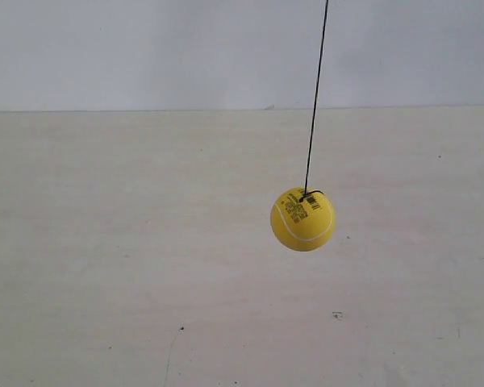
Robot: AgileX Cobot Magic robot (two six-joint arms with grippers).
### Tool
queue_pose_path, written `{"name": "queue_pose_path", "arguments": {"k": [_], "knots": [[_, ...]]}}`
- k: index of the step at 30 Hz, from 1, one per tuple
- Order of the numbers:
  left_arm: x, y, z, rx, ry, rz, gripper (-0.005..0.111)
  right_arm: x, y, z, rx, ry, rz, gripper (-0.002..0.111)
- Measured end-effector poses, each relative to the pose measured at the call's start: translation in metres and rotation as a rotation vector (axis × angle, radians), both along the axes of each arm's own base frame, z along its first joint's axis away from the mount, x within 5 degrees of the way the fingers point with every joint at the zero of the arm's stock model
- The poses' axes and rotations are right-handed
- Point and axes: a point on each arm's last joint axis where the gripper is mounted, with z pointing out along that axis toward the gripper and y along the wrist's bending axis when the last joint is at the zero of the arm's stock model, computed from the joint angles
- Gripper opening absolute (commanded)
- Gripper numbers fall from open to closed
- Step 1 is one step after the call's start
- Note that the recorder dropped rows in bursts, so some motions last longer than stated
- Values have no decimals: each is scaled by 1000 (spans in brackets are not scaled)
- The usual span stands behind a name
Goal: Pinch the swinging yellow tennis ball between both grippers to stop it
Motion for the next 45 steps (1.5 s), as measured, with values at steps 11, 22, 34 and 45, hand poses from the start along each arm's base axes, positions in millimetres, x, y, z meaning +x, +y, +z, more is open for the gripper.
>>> {"name": "queue_pose_path", "arguments": {"k": [11,22,34,45], "knots": [[0,0,0,0,0,0,5,28,-31,-57,-73,459,-585,0],[0,0,0,0,0,0,5,40,-34,-125,-96,677,-672,0],[0,0,0,0,0,0,5,40,-31,-129,47,744,-622,0],[0,0,0,1,-1,-2,5,40,-30,-129,185,768,-586,0]]}}
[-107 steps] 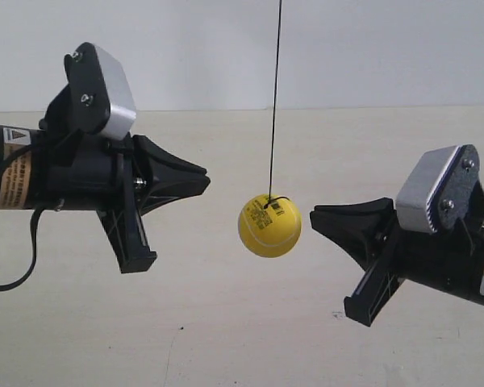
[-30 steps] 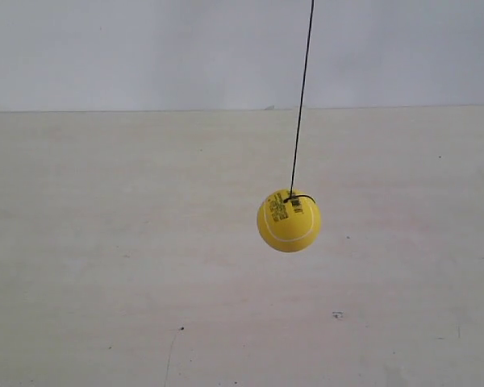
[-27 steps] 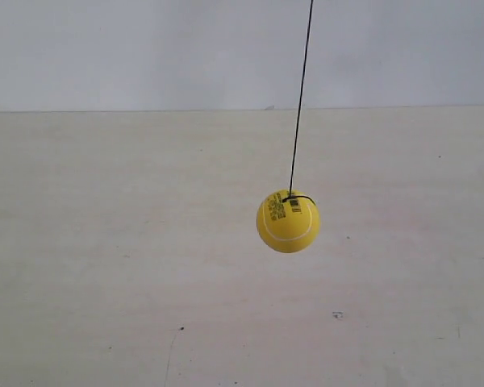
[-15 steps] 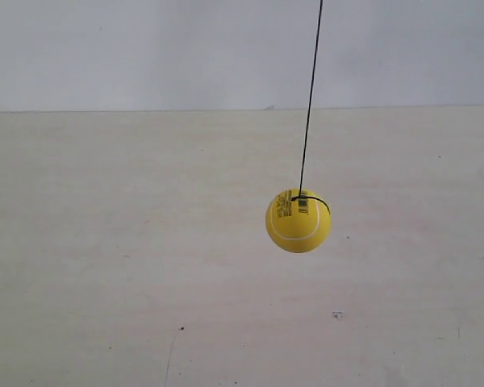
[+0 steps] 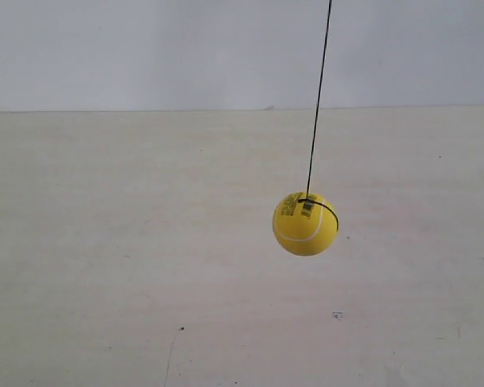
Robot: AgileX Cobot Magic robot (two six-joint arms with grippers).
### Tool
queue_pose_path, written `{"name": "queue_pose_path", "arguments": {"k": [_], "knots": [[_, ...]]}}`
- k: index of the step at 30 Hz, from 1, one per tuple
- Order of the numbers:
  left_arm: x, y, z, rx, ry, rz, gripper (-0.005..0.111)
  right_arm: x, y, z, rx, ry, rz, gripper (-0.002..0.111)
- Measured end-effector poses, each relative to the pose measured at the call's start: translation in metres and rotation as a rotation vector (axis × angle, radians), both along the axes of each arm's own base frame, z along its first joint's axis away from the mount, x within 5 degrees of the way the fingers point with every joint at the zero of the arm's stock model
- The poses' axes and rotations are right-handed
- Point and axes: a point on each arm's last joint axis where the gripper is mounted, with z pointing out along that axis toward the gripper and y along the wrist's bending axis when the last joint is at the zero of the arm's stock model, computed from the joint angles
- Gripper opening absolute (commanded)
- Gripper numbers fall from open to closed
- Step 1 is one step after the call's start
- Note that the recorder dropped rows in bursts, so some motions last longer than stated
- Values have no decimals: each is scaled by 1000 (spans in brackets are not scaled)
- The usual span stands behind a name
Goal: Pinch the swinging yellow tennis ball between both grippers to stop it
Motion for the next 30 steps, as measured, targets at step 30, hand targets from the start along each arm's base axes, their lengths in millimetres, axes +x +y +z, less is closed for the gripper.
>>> {"name": "queue_pose_path", "arguments": {"k": [30], "knots": [[48,32,-63,-138,338,622,5,0,0,-1,8,3,-1,0]]}}
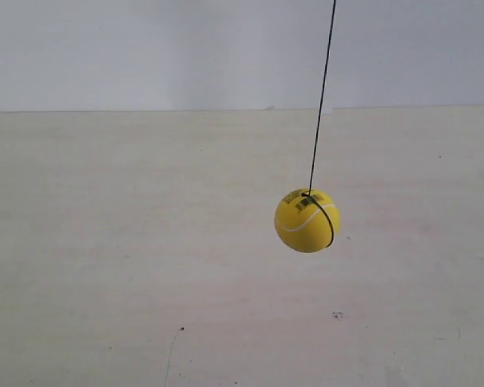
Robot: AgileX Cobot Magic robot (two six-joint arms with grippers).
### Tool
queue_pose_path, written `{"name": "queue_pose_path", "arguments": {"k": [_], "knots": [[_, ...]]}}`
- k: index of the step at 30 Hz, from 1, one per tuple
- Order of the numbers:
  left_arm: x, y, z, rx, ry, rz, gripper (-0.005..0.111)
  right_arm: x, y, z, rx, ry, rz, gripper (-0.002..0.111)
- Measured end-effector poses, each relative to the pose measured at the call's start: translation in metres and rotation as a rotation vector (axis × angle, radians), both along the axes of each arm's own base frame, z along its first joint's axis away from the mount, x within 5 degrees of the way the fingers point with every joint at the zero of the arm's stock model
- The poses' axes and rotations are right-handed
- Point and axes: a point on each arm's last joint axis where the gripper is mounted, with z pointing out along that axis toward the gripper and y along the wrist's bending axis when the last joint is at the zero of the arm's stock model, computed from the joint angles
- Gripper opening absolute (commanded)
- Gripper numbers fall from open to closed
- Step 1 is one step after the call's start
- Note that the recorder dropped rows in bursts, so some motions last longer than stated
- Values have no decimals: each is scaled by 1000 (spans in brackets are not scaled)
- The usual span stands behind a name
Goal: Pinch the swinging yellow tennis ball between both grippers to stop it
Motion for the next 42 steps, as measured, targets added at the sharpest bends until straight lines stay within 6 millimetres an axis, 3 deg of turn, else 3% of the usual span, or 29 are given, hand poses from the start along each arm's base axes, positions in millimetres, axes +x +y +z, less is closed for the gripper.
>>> {"name": "queue_pose_path", "arguments": {"k": [3,8,18,42], "knots": [[2,6,-4,-66,29,109,5,0,0,0,2,0,0,0],[6,13,-30,-72,151,246,5,0,0,0,2,0,0,0],[6,14,-60,33,380,271,5,0,0,0,3,-2,-1,0],[5,14,-63,50,411,271,5,0,0,0,3,-4,-2,0]]}}
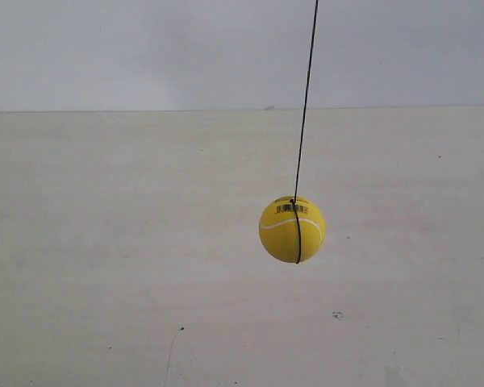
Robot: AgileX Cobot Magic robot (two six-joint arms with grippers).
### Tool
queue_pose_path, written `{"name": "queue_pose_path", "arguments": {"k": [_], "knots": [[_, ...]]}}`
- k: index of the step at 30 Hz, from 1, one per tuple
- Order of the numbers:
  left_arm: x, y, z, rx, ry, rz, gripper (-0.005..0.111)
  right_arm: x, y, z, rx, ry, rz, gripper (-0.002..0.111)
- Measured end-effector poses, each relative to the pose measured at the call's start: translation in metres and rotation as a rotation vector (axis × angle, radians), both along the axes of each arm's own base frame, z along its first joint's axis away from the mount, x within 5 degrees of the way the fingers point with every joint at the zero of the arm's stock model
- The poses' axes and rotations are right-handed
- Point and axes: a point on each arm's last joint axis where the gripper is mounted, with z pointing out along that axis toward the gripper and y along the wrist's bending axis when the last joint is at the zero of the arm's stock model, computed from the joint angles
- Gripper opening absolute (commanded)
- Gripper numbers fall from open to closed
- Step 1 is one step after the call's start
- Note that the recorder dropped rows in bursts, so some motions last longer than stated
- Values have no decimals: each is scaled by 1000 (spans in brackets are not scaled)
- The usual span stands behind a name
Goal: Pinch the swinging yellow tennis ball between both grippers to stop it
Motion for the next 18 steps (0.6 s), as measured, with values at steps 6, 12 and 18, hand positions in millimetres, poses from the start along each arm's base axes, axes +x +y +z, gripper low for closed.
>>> {"name": "queue_pose_path", "arguments": {"k": [6,12,18], "knots": [[0,0,0,0,0,0,5,0,0,0,0,0,0,0],[0,0,0,0,0,0,5,0,0,0,0,0,0,0],[0,0,0,0,0,0,5,0,0,0,0,0,0,0]]}}
